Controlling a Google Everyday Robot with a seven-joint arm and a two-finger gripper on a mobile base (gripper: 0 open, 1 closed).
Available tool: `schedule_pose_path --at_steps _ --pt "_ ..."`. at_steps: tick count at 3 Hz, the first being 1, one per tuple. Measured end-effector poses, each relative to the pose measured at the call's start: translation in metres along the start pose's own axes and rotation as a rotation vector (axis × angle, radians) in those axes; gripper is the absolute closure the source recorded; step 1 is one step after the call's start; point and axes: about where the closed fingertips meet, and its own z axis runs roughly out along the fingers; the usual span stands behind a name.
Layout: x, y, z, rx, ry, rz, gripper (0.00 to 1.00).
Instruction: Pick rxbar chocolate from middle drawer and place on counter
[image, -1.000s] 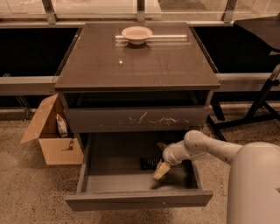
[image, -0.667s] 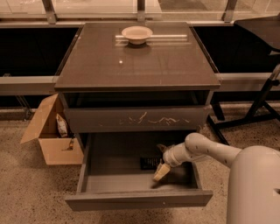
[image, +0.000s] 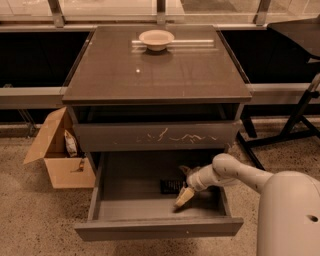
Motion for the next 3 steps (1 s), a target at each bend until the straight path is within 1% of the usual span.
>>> schedule_pose_path --at_steps 2,3 --pt "0.0039 -0.0034 0.0091 -0.015 -0.016 0.004 0.5" --pt "0.0039 -0.0034 0.0091 -0.015 -0.016 0.004 0.72"
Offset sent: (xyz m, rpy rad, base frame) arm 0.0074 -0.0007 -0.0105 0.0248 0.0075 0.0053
